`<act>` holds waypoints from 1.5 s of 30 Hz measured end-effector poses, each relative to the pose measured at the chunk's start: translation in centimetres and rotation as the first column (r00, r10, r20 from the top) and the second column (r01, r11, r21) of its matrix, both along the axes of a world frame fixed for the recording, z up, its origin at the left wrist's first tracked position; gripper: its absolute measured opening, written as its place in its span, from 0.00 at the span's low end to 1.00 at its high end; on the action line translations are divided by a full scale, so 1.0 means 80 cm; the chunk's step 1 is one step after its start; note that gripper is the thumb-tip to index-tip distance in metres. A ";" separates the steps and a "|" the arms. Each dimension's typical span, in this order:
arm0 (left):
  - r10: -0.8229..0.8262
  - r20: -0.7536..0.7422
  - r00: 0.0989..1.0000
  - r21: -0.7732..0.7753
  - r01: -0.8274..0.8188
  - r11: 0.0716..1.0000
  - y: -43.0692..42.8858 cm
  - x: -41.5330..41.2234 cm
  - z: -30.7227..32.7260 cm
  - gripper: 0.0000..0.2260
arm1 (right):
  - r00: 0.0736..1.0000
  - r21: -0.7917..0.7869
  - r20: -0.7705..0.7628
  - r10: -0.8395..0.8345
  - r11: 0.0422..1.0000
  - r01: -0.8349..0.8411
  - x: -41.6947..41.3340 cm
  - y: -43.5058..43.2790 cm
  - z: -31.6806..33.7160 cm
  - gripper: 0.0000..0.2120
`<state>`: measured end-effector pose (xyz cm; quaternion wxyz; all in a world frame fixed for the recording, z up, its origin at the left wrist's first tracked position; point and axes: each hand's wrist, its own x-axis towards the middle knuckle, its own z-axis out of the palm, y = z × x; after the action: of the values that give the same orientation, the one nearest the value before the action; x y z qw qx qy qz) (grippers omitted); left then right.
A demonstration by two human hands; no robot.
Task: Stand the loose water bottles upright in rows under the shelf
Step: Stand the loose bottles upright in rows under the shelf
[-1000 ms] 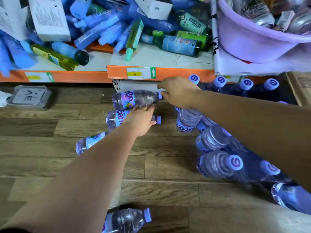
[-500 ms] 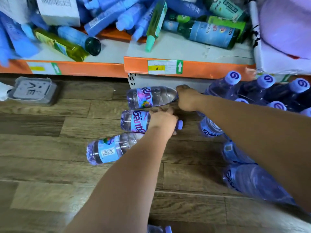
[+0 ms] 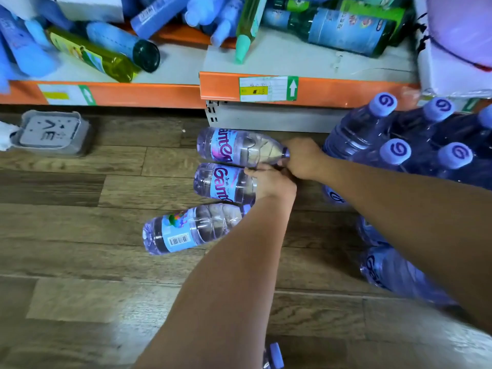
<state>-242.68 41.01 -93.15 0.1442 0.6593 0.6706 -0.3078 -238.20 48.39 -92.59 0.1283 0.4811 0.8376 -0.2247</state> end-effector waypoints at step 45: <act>0.100 0.519 0.849 0.312 -0.297 0.903 -0.128 0.141 0.168 0.14 | 0.990 -0.029 -0.097 0.098 0.994 -0.101 0.181 -0.089 0.186 0.15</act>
<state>-231.41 30.74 -79.71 0.2108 0.6565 0.7239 0.0229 -223.73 41.23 -77.71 0.1072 0.4254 0.8618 -0.2548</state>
